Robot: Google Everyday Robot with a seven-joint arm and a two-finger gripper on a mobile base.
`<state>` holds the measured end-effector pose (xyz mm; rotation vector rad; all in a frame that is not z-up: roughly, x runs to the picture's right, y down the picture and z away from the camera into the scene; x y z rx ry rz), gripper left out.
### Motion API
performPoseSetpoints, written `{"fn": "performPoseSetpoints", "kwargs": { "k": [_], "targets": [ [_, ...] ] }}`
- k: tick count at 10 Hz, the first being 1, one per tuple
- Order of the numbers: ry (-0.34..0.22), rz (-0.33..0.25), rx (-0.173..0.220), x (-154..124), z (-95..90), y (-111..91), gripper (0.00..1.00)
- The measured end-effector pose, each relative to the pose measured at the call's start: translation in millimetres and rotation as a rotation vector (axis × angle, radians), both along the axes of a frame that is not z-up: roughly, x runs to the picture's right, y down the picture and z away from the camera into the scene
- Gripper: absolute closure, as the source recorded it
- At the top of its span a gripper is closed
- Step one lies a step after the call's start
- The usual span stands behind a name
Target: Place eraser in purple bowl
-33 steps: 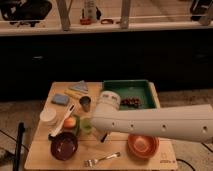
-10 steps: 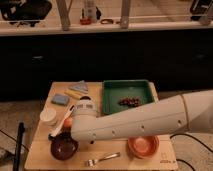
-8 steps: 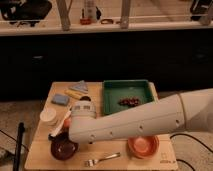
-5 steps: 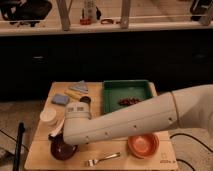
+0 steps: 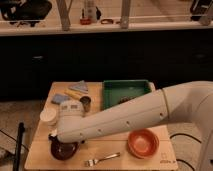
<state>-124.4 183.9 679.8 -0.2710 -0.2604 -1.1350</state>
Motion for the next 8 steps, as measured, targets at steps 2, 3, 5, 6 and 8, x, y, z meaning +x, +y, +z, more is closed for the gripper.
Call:
{"fn": "performPoseSetpoints", "kwargs": {
  "k": [2,3,5,6,8],
  "targets": [
    [-0.007,-0.026,-0.026,-6,2.6,2,0.98],
    [-0.012,-0.038,-0.037,-10,3.0,3,0.98],
    [-0.025,-0.061,-0.06,-18,2.2,6,0.98],
    [-0.03,-0.074,-0.07,-21,1.3,8,0.98],
    [-0.04,-0.089,-0.079,-27,-0.9,11,0.98]
  ]
}}
